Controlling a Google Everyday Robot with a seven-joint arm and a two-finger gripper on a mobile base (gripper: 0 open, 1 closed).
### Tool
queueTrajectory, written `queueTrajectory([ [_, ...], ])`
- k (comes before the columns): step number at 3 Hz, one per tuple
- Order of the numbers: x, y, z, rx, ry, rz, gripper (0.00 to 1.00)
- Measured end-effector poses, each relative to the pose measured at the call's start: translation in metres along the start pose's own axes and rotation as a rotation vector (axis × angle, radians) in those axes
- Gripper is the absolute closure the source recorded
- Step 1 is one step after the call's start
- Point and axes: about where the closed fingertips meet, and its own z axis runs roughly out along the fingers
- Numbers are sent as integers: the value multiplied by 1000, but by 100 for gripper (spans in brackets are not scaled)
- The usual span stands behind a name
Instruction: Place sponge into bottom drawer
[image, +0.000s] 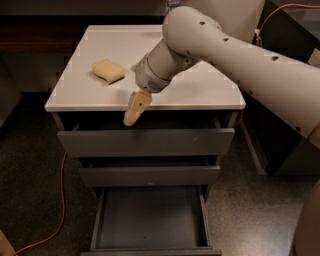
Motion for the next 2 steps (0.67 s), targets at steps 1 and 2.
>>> queueTrajectory([
  [1,-9,-37,9,81,-52,67,0],
  [2,-15,-76,22,119,-98,110,0],
])
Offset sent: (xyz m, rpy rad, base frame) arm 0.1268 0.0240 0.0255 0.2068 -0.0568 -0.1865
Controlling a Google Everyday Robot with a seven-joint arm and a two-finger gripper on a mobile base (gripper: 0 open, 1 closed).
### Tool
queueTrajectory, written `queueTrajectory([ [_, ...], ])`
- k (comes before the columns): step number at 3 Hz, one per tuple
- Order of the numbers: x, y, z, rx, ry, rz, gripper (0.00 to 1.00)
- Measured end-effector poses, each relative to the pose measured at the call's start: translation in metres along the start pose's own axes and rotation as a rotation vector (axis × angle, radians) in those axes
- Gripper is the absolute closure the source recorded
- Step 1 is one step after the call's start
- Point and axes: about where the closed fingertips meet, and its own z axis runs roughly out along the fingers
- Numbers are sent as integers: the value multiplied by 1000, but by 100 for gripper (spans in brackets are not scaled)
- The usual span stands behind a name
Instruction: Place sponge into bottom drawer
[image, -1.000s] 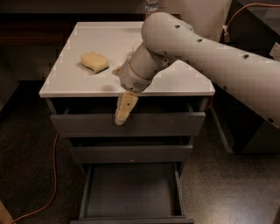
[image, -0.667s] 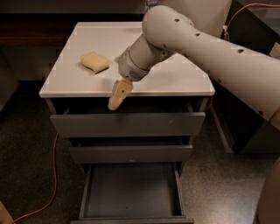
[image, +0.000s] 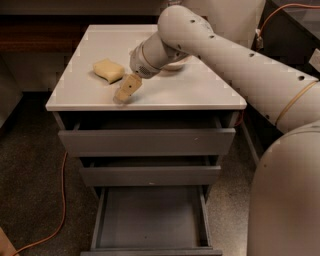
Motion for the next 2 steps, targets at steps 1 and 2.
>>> queueTrajectory([
  [1,-2,-35,20,16,-42,35,0],
  [2,-8,-75,51,40,-91,78,3],
])
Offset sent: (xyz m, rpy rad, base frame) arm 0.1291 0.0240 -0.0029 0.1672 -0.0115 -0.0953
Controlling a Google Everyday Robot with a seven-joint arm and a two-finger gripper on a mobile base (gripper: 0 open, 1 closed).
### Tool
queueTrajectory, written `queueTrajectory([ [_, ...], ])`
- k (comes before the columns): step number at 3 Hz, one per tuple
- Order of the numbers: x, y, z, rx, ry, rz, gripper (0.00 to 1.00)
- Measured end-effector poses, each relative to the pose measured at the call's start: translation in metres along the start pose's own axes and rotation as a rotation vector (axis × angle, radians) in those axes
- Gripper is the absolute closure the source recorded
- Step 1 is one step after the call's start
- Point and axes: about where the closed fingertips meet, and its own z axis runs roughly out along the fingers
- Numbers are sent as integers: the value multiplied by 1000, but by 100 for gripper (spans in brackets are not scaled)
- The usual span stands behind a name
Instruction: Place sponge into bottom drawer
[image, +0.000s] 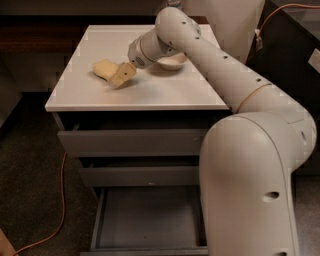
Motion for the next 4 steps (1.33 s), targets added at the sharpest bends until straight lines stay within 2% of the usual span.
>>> queueTrajectory([
  [1,-4,-12,18,0,-16,14,6],
  [2,-11,-13,31,-5,-17,-2,24],
  [3,-25,-11,26,19,-15,-51,53],
  [4,-38,4,20,28,-10,-104,77],
])
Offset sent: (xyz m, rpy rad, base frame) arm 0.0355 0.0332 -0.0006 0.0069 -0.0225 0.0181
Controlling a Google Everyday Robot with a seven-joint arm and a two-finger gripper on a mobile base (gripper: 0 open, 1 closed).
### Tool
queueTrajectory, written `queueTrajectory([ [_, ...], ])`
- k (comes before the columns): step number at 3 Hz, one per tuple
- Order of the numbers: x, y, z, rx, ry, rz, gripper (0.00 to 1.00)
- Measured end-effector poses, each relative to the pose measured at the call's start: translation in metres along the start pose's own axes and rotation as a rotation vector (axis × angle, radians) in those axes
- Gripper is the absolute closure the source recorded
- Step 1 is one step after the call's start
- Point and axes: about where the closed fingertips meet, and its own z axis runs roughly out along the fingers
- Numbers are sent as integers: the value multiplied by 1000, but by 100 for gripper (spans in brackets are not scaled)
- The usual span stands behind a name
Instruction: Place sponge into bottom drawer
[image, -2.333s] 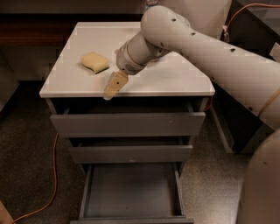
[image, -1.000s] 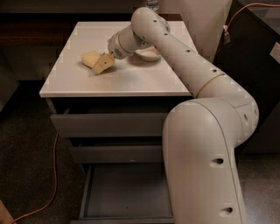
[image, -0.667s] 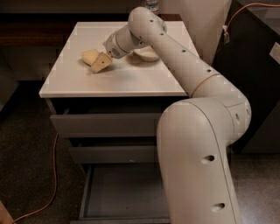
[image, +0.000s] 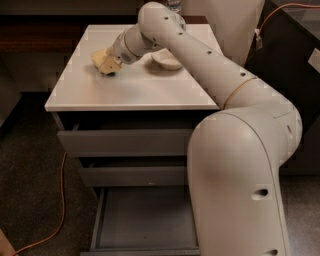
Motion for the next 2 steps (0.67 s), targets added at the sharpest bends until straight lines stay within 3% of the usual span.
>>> queueTrajectory([
  [1,-18,25,-17,7,-1,-62,99],
  [2,-26,63,-28,-29,2,-120,100],
])
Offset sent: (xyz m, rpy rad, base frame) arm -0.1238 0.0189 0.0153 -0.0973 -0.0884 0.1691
